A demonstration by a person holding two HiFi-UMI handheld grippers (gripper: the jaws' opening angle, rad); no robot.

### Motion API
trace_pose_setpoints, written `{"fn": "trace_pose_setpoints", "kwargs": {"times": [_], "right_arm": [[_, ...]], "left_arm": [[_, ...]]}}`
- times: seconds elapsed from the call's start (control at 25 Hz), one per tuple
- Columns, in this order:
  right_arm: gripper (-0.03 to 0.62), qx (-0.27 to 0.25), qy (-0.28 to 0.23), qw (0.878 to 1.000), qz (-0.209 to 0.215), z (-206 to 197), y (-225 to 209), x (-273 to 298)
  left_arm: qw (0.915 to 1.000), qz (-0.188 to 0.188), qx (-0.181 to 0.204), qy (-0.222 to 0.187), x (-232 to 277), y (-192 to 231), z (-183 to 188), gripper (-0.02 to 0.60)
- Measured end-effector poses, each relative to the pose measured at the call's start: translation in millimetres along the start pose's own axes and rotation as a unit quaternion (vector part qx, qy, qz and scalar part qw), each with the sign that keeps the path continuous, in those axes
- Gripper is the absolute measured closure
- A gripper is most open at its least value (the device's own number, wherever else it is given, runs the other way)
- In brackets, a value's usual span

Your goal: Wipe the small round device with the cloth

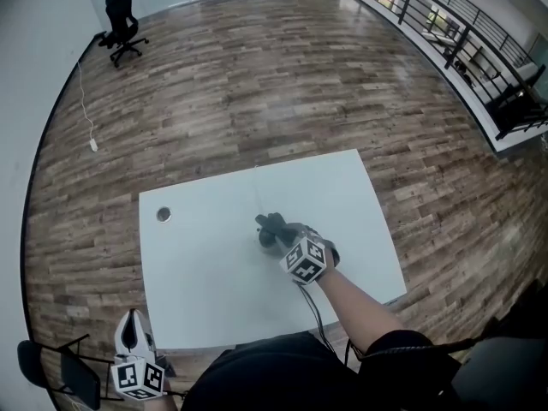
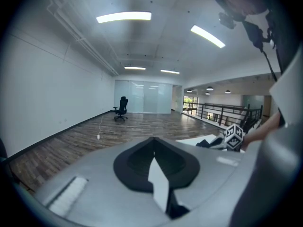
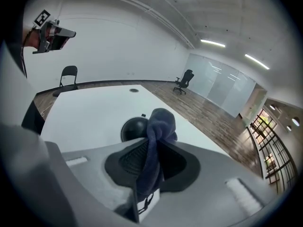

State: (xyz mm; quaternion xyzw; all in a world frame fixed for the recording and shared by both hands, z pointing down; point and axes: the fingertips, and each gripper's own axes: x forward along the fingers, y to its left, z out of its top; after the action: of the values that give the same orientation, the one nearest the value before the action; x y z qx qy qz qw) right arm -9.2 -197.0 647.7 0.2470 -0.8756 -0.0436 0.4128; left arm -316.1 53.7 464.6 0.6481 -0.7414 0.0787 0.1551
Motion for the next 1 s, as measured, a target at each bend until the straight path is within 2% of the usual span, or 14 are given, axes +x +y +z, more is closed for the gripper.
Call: {"fn": "trace_pose_setpoints", "kwargs": {"times": [0.2, 0.36, 0.44, 0.52, 0.6, 0.68, 0.76, 0.8, 0.88, 1.0], "right_arm": [[0.531, -0.017, 0.053, 0.998, 0.032, -29, 21, 5], [0.531, -0.029, 0.098, 0.988, 0.113, -46, 58, 9], [0.531, -0.029, 0.100, 0.982, 0.156, -44, 75, 4], [0.531, -0.004, 0.081, 0.981, 0.178, -34, 80, -4], [0.531, 0.053, 0.045, 0.986, 0.149, -18, 60, -14], [0.531, 0.090, 0.012, 0.994, 0.068, -5, 21, -27], [0.531, 0.076, -0.015, 0.997, -0.018, 7, -15, -39], [0.531, 0.057, -0.026, 0.997, -0.045, 14, -25, -42], [0.531, 0.010, -0.037, 0.998, -0.058, 28, -26, -39], [0.531, -0.055, -0.032, 0.998, -0.027, 37, -2, -23]], "left_arm": [[1.0000, 0.001, 0.003, -0.001, 0, 4, 2, 0.574], [1.0000, -0.002, 0.003, -0.001, 2, 3, 3, 0.574], [1.0000, -0.002, 0.003, -0.003, 2, 2, 3, 0.574], [1.0000, 0.000, 0.002, -0.005, 1, 4, 5, 0.574], [1.0000, 0.001, 0.002, -0.007, 0, 6, 6, 0.574], [1.0000, 0.002, 0.001, -0.008, -2, 5, 4, 0.574], [1.0000, 0.003, 0.000, -0.006, -3, 5, 1, 0.574], [1.0000, 0.002, 0.000, -0.005, -4, 4, 0, 0.574], [1.0000, 0.001, 0.001, -0.004, -4, 4, 0, 0.574], [1.0000, -0.002, 0.006, -0.006, -3, 1, 3, 0.574]]}}
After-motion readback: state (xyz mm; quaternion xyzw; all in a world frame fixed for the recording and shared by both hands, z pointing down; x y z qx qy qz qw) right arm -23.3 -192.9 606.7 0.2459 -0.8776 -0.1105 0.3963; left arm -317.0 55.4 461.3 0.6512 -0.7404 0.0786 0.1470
